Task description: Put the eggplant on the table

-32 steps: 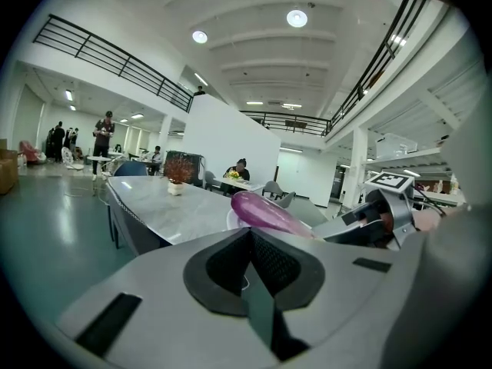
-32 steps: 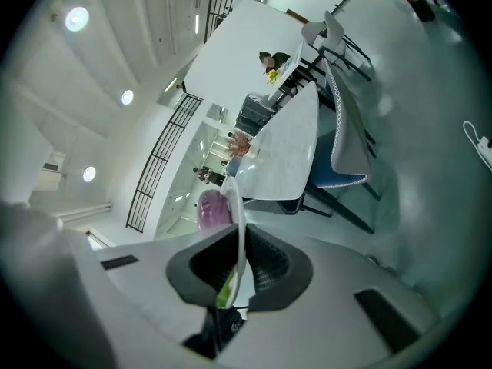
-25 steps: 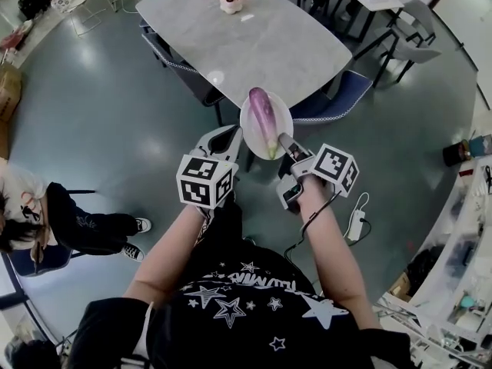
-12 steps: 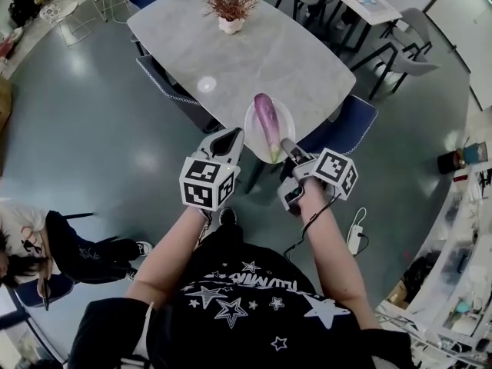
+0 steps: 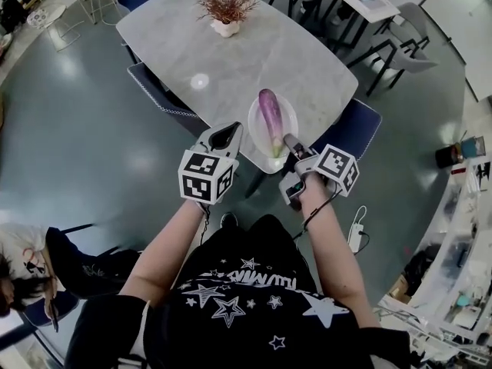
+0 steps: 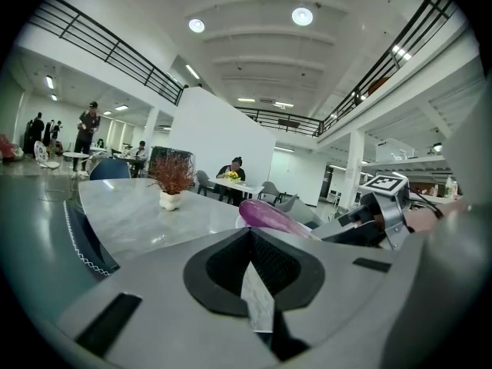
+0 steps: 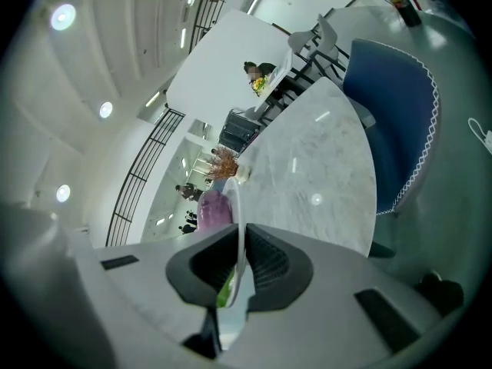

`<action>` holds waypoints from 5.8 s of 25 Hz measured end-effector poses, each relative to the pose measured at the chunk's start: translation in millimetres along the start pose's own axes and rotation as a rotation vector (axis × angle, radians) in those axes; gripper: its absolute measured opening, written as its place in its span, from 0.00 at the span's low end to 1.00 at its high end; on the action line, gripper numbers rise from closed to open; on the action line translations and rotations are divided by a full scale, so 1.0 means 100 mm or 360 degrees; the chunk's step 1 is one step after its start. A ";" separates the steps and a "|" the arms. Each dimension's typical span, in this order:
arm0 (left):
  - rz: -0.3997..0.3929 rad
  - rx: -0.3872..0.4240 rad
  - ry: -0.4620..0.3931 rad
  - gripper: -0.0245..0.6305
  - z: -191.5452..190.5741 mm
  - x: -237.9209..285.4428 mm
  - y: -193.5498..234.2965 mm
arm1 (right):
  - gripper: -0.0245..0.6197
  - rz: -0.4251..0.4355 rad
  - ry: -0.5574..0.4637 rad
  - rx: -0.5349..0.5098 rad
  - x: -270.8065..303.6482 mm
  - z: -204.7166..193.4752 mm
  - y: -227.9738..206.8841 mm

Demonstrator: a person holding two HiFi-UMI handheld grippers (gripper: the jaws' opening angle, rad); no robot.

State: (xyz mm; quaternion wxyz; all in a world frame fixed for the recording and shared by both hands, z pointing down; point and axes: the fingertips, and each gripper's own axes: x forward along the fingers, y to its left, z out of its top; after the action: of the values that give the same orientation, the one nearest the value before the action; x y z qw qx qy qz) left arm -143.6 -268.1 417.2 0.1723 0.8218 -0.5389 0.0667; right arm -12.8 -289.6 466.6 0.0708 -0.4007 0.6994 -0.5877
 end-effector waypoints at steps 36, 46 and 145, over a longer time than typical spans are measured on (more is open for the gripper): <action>0.0285 -0.0008 0.0311 0.05 0.05 2.37 0.95 | 0.08 -0.0101 0.0240 0.0151 2.12 1.60 -0.95; 0.0073 0.0053 0.0426 0.05 -0.07 2.73 1.43 | 0.08 -0.0285 0.0004 0.0277 2.51 1.73 -1.15; 0.0132 0.0080 0.0119 0.05 -0.06 1.34 -0.25 | 0.12 0.0107 0.0246 -0.0587 0.59 1.05 -0.33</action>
State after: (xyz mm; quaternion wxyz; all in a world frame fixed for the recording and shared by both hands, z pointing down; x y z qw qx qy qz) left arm -65.1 -372.2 457.3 0.1689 0.7998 -0.5638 0.1180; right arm 23.4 -407.7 486.4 -0.0381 -0.3371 0.8115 -0.4758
